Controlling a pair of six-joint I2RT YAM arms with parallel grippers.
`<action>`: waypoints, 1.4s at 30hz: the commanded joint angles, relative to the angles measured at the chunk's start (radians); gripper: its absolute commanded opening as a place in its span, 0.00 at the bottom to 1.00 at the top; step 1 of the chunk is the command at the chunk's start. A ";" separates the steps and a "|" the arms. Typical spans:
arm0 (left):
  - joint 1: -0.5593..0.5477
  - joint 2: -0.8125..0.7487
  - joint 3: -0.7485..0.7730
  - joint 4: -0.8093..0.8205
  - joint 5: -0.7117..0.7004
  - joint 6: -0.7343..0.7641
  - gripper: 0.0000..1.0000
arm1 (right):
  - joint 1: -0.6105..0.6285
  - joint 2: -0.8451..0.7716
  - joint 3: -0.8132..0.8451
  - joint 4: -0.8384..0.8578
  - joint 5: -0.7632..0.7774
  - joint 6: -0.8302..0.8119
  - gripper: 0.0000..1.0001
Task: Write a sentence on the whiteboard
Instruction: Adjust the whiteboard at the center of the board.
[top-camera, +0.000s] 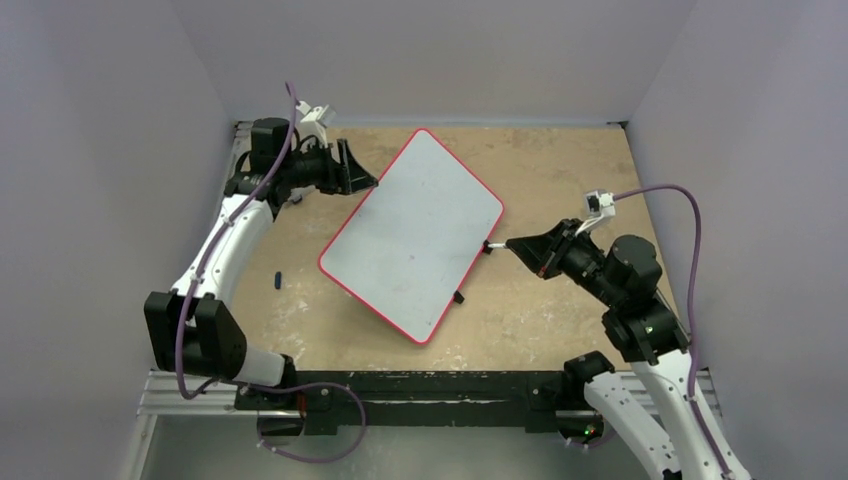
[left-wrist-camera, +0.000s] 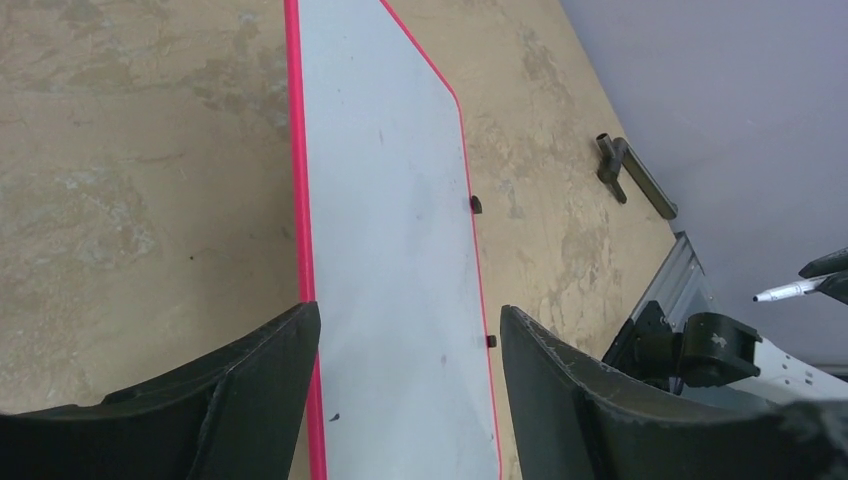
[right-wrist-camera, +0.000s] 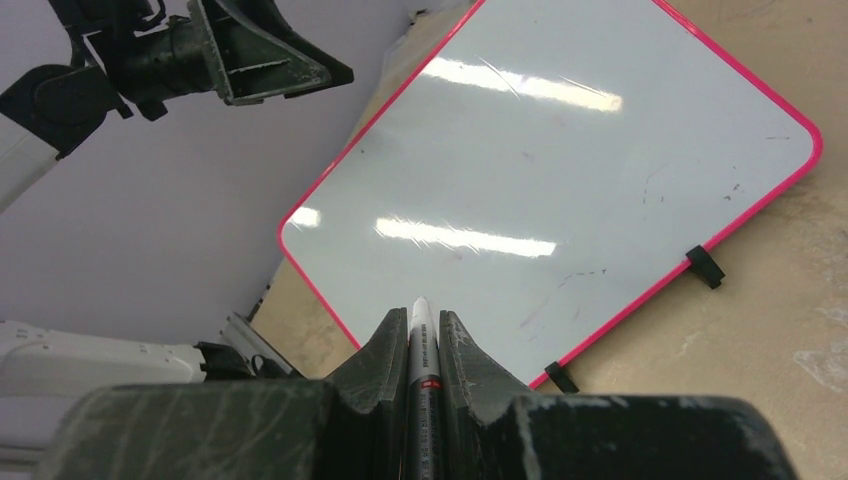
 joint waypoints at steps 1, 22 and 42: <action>0.009 0.052 0.073 -0.027 0.042 0.037 0.65 | -0.003 -0.025 0.009 -0.002 0.016 -0.035 0.00; -0.018 0.293 0.192 -0.088 0.144 0.023 0.40 | -0.003 -0.061 0.037 -0.075 -0.029 -0.076 0.00; -0.234 0.536 0.548 -0.313 0.082 0.113 0.42 | -0.003 -0.105 0.013 -0.107 -0.022 -0.095 0.00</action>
